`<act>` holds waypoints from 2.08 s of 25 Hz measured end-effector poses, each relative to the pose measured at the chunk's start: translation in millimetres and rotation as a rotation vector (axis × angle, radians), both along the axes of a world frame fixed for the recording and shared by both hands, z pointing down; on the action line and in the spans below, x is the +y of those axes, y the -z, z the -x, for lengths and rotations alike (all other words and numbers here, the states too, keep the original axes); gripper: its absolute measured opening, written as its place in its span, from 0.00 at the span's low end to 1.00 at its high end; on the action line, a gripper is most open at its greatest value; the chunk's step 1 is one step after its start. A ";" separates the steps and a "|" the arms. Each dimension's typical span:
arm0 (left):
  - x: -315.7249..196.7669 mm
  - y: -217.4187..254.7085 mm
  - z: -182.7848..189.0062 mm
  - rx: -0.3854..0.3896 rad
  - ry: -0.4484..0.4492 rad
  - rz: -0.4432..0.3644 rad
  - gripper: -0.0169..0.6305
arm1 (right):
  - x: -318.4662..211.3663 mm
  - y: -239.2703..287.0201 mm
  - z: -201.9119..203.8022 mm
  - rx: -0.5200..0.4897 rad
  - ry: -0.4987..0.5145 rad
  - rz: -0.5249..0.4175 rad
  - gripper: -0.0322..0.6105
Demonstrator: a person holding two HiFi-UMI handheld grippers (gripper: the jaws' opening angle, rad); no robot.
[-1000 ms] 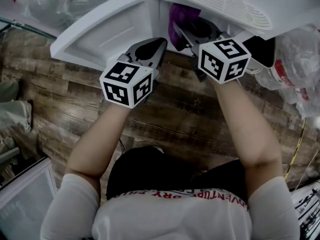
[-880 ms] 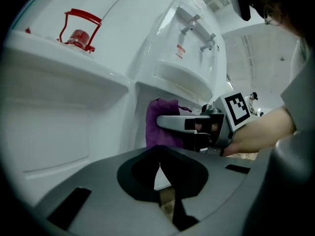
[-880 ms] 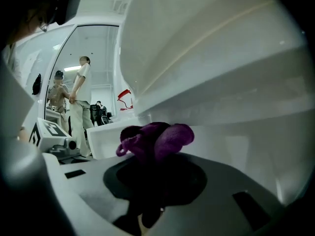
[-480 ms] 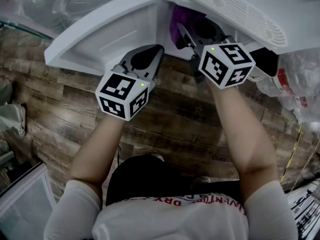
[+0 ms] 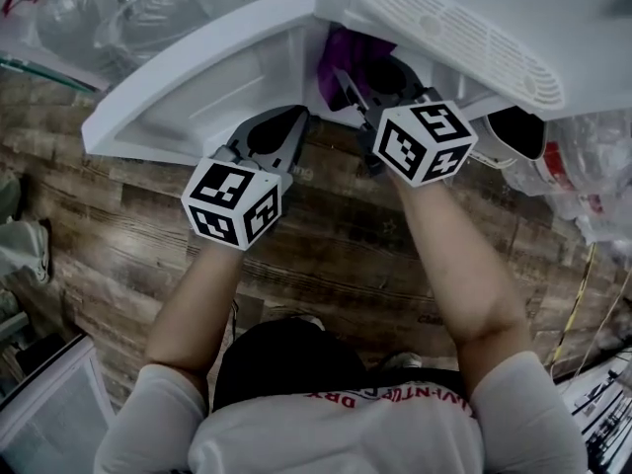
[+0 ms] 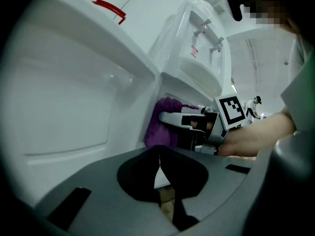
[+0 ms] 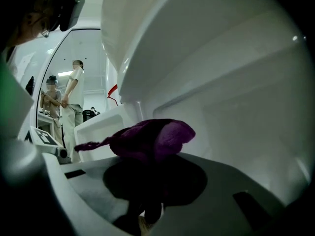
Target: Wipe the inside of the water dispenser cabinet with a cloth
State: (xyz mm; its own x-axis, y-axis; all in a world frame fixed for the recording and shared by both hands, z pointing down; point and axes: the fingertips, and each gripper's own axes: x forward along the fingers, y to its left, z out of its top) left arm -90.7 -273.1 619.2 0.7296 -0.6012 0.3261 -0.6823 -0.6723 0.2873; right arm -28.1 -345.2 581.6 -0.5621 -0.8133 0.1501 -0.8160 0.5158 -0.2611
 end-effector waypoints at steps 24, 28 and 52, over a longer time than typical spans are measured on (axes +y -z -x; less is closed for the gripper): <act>-0.3 -34.3 5.0 -0.003 0.047 0.068 0.07 | 0.3 -179.9 -5.5 0.292 -0.008 0.376 0.20; -0.4 -34.3 -0.5 -0.002 0.037 0.069 0.07 | 1.4 -185.3 -12.3 0.324 -0.020 0.384 0.20; 10.9 -41.1 -38.1 -0.002 -0.033 0.093 0.07 | 41.7 -203.0 -144.1 0.475 -0.310 0.460 0.20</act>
State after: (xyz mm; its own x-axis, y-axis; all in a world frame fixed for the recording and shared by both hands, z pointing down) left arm -52.5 -262.3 660.4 0.7477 -0.5439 0.3810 -0.6610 -0.6646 0.3485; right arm 116.0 -303.5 784.6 -0.1058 -0.7208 0.6850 -0.9859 0.1661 0.0225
